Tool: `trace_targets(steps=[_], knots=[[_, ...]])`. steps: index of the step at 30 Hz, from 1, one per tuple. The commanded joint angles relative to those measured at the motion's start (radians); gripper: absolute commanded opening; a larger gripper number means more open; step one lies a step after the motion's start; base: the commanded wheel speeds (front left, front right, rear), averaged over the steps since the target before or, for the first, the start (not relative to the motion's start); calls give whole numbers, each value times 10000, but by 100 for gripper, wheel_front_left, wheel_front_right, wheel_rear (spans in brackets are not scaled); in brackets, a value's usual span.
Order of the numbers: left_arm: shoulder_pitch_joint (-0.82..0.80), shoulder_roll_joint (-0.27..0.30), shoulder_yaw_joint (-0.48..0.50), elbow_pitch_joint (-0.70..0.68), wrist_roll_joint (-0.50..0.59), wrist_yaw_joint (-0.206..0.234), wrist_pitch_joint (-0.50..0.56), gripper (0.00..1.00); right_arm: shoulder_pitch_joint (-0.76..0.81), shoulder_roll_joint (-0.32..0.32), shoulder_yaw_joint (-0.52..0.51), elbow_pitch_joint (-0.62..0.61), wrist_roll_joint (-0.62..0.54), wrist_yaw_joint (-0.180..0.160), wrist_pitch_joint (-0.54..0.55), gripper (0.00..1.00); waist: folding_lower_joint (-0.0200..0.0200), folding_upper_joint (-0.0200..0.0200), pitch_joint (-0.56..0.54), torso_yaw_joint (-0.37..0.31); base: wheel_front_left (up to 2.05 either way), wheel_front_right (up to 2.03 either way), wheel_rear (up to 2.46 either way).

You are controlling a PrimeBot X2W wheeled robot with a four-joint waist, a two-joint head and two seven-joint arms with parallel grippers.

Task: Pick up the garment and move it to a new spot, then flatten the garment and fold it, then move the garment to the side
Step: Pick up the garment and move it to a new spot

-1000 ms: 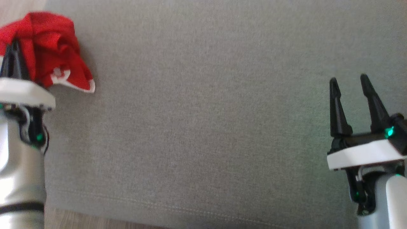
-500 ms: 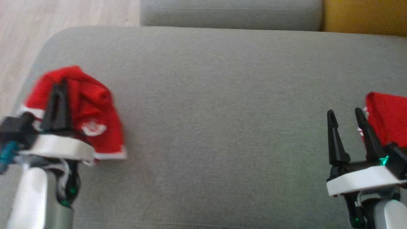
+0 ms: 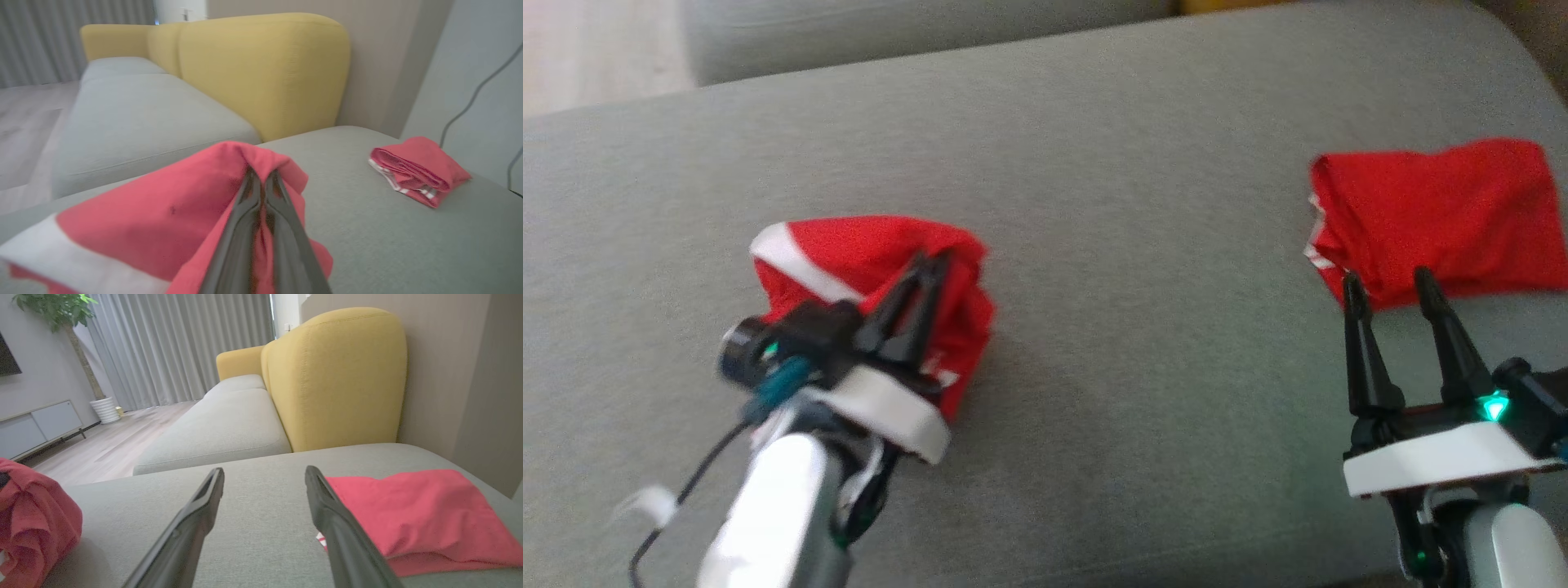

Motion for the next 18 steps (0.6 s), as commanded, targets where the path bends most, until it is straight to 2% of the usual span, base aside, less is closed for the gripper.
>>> trace_targets(steps=[1,9,15,16,17,18], knots=[[-925,-27,-118,-64,132,-84,-86,0,-510,-53,265,-261,146,-9,-186,100,0,-1,614,-928,0,0,0],[-2415,-233,-2079,1812,201,-220,22,0,-690,-53,410,41,516,-9,-647,100,0,-1,1466,-1950,0,0,0],[-3032,-228,-3164,3125,-207,-231,90,0,-806,-53,492,299,650,-9,-909,100,0,-1,1660,-2122,0,0,0],[-3112,-221,-3302,3304,-330,-232,76,4,-817,-53,487,351,661,-9,-947,100,0,-1,1663,-2106,0,0,0],[-3189,-206,-3409,3434,-411,-233,12,45,-823,-53,486,407,675,-9,-967,100,0,-1,1654,-2069,0,0,0],[-3248,-199,-3510,3531,-488,-233,-66,96,-833,-53,482,453,688,-9,-986,100,0,-1,1637,-2009,0,0,0]])
